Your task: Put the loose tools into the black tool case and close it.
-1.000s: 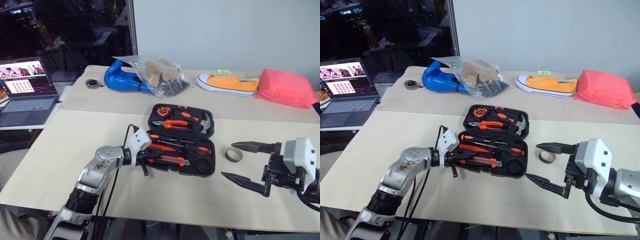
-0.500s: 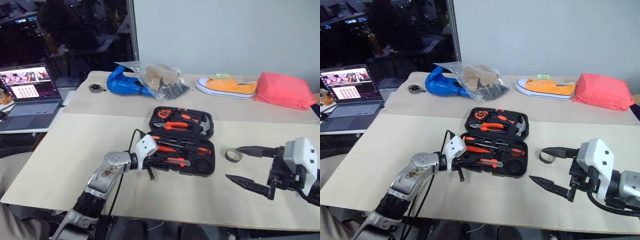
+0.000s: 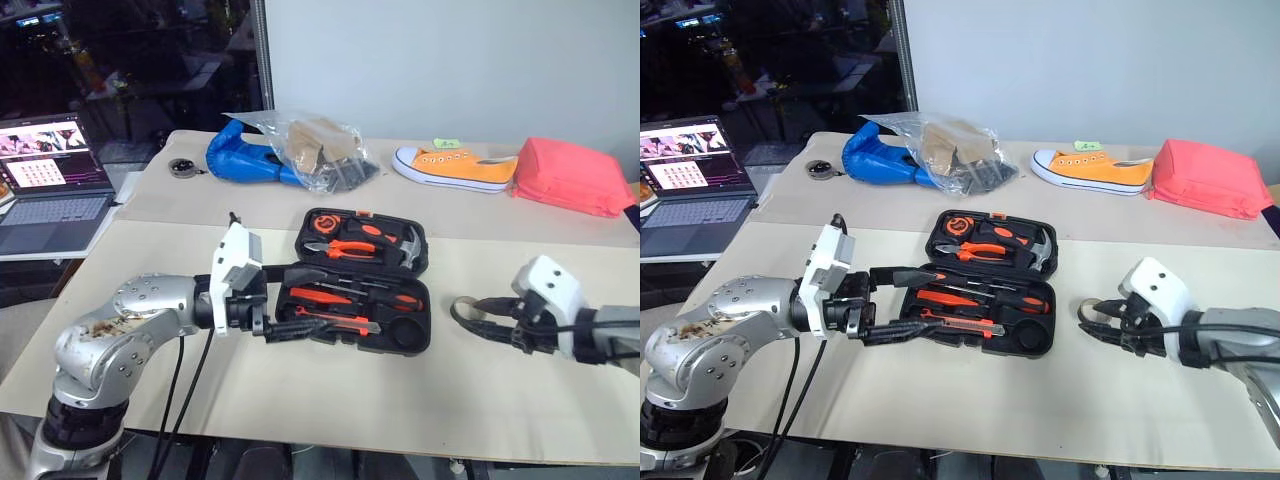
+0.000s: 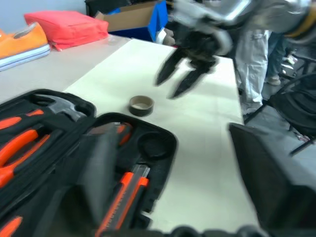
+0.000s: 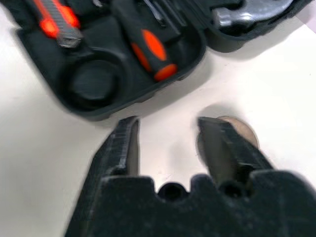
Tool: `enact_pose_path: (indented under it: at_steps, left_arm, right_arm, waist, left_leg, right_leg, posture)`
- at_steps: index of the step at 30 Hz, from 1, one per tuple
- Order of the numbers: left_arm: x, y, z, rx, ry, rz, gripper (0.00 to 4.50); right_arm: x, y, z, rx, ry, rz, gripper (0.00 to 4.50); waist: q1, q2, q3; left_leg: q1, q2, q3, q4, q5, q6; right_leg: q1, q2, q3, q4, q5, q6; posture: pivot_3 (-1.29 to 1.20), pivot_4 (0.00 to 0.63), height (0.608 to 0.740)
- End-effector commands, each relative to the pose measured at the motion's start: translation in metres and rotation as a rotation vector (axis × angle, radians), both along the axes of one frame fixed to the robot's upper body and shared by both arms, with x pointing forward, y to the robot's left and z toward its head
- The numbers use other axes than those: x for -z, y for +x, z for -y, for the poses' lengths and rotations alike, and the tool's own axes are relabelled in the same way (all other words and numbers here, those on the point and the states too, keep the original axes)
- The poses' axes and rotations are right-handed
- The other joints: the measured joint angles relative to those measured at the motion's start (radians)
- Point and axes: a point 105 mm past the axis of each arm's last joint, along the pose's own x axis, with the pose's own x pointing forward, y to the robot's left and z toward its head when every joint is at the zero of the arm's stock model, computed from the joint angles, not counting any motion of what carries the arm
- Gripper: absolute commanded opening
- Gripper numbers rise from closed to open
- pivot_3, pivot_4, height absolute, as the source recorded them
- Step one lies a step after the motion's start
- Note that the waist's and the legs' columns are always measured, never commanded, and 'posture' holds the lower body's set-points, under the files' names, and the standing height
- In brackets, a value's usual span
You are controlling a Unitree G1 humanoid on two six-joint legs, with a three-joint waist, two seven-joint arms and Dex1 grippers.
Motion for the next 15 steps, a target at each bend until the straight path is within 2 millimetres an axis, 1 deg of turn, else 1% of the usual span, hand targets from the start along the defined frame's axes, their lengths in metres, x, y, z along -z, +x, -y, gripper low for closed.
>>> enact_pose_path:
  at_steps: [1,4,6,7,10,12,14,15]
  left_arm:
    - [-0.010,-0.008,0.004,0.015,-0.002,0.051,4.05]
    - [-0.011,-0.007,0.005,0.004,-0.005,0.062,4.05]
    - [-0.011,-0.007,0.005,-0.003,-0.004,0.067,4.12]
    - [-0.011,-0.007,0.005,-0.004,-0.005,0.068,4.12]
    - [-0.011,-0.006,0.005,-0.018,-0.011,0.074,4.12]
    - [-0.011,-0.005,0.004,-0.026,-0.015,0.077,4.12]
    - [-0.013,-0.005,0.004,-0.036,-0.019,0.092,4.12]
    - [-0.015,-0.003,0.002,-0.059,-0.031,0.113,4.12]
  right_arm:
    - [0.014,0.016,0.008,0.031,-0.087,-0.036,2.31]
    - [0.022,0.026,0.012,0.050,-0.136,-0.065,2.31]
    - [0.025,0.032,0.012,0.048,-0.158,-0.070,1.80]
    - [0.026,0.033,0.012,0.046,-0.166,-0.080,1.63]
    - [0.027,0.037,0.013,0.035,-0.184,-0.092,0.59]
    - [0.025,0.038,0.012,0.027,-0.179,-0.086,0.04]
    - [0.019,0.038,0.012,0.023,-0.166,-0.077,0.04]
    - [0.009,0.034,0.007,-0.015,-0.133,-0.059,0.04]
  waist:
    - [0.003,0.000,0.001]
    - [0.004,0.000,0.002]
    - [0.004,0.000,0.002]
    - [0.004,0.000,0.002]
    - [0.005,0.000,0.002]
    - [0.005,0.000,0.002]
    - [0.005,0.000,0.002]
    - [0.005,0.000,0.002]
  left_leg:
    - [0.000,0.000,0.000,0.000,0.000,0.000]
    - [-0.001,0.000,0.000,0.000,0.000,0.000]
    - [-0.001,0.000,0.001,0.000,0.000,0.000]
    - [-0.002,0.000,0.001,0.000,0.000,0.000]
    - [-0.004,0.000,0.001,-0.001,0.000,0.000]
    - [-0.005,0.000,0.001,-0.001,0.000,0.000]
    - [-0.005,0.000,0.001,-0.001,0.000,0.000]
    - [-0.005,0.000,0.001,-0.001,0.000,0.000]
  right_leg:
    - [0.000,0.000,0.000,0.000,0.000,0.000]
    - [-0.001,0.000,0.000,0.000,0.001,-0.001]
    - [-0.002,0.000,0.000,0.000,0.001,-0.001]
    - [-0.003,0.000,0.000,0.000,0.001,-0.002]
    - [-0.005,0.000,0.000,0.000,0.001,-0.002]
    - [-0.007,0.000,0.000,0.001,0.001,-0.002]
    - [-0.007,0.000,0.000,0.002,0.001,-0.002]
    - [-0.008,0.000,0.001,0.002,0.001,-0.002]
  posture:
    - [0.00,0.150,0.740]
    - [0.00,0.150,0.740]
    - [0.00,0.150,0.740]
    - [0.00,0.150,0.740]
    - [0.00,0.150,0.740]
    - [0.00,0.150,0.740]
    - [0.00,0.150,0.740]
    - [0.00,0.150,0.740]
